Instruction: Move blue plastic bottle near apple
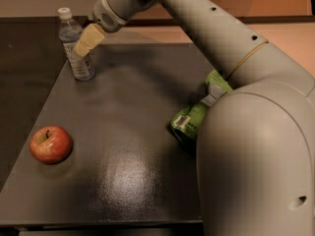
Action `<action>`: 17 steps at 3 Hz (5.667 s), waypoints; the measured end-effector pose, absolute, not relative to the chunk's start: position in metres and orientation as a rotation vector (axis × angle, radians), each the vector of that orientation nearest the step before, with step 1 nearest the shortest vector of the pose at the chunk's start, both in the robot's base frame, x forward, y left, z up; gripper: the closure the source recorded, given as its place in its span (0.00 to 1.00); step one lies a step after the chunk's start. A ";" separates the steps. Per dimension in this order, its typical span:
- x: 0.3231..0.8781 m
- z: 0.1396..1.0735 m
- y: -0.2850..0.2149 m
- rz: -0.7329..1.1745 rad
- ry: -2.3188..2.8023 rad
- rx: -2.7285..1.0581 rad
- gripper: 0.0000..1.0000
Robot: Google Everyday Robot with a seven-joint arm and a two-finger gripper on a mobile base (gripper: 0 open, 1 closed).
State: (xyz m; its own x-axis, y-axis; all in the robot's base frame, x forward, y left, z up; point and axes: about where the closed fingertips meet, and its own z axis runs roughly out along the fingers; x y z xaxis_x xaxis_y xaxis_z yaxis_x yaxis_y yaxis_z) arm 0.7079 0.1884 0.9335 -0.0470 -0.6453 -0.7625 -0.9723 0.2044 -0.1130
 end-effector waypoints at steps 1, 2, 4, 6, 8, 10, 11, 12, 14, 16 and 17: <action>0.713 0.928 0.198 0.614 1.763 -1.500 0.00; 0.712 0.928 0.205 0.647 1.745 -1.500 0.00; 0.703 0.930 0.204 0.681 1.729 -1.531 0.41; 0.697 0.931 0.203 0.706 1.718 -1.542 0.88; 0.683 0.931 0.209 0.728 1.691 -1.560 1.00; 0.622 0.947 0.221 0.869 1.510 -1.580 1.00; 0.596 0.947 0.220 0.931 1.460 -1.574 1.00; 0.574 0.945 0.213 0.946 1.463 -1.584 1.00; 0.540 0.942 0.202 0.945 1.514 -1.631 1.00; 0.521 0.923 0.205 1.000 1.499 -1.666 0.81; 0.515 0.919 0.206 1.016 1.489 -1.681 0.58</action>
Offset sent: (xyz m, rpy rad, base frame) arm 0.0050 0.0177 0.0009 0.0791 0.0175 0.0307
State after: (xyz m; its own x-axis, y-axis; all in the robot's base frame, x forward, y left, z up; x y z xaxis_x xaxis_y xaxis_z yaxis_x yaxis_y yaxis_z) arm 0.5153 0.2062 0.9192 0.0484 -0.4748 -0.8787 -0.9914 -0.1298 0.0156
